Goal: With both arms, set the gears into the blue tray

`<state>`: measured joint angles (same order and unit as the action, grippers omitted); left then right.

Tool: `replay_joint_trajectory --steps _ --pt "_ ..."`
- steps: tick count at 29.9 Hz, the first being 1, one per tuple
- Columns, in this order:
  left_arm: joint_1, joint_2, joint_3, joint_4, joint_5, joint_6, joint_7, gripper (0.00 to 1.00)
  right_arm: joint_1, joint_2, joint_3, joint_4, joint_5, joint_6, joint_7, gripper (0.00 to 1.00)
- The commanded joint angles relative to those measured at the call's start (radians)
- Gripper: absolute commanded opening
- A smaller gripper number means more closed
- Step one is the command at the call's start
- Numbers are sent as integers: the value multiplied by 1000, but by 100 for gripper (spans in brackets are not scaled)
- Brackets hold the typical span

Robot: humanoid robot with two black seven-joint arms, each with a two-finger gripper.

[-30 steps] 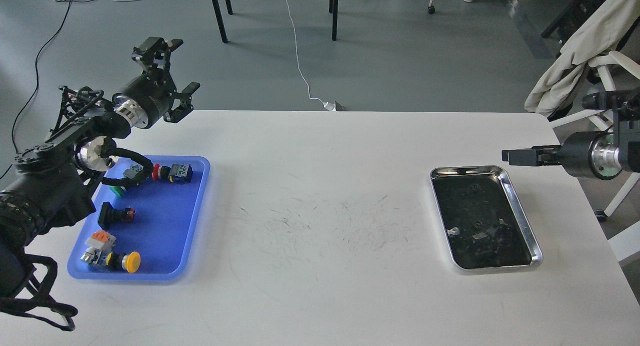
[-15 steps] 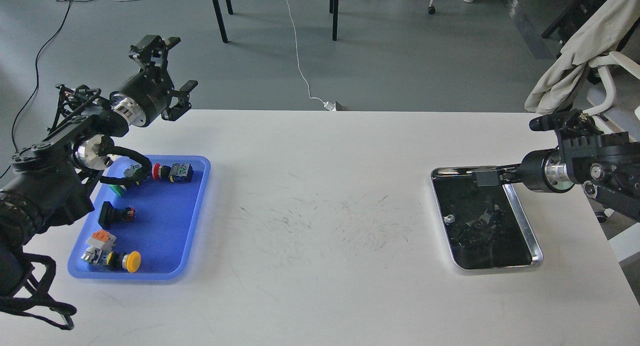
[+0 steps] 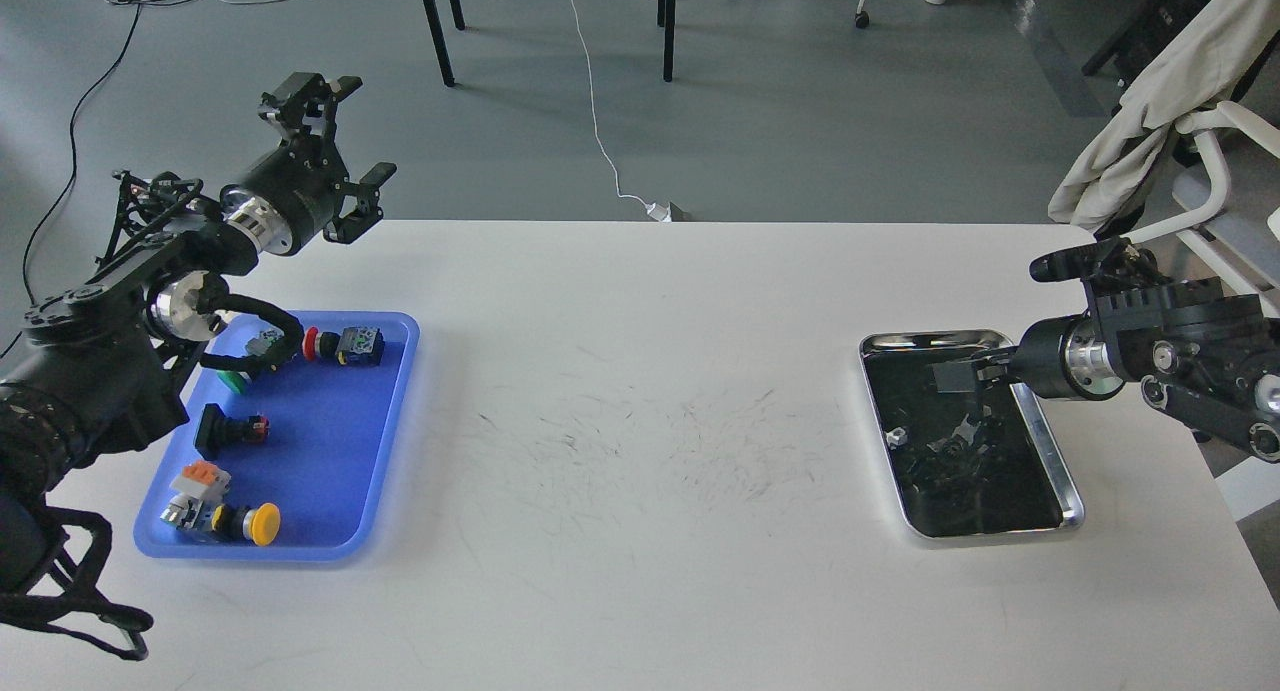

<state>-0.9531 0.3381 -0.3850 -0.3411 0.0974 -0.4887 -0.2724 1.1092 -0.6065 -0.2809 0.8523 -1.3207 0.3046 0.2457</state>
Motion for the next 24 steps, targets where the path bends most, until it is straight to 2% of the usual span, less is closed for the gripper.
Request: replay_joint_trajectory --steps 1,3,7,11,24 --pt "0 1 0 1 -1 0 -1 99 4 5 0 -16 0 1 0 83" --pt "0 2 0 1 -1 0 1 99 4 5 -1 -30 0 2 0 79" --pt "0 4 0 1 -1 0 -1 99 0 11 -1 -35 0 5 0 77" --pt "0 2 0 1 -1 0 1 99 4 11 -17 -38 0 10 0 67" --pt "2 4 0 1 -1 0 -1 99 0 45 -29 -71 0 10 0 55"
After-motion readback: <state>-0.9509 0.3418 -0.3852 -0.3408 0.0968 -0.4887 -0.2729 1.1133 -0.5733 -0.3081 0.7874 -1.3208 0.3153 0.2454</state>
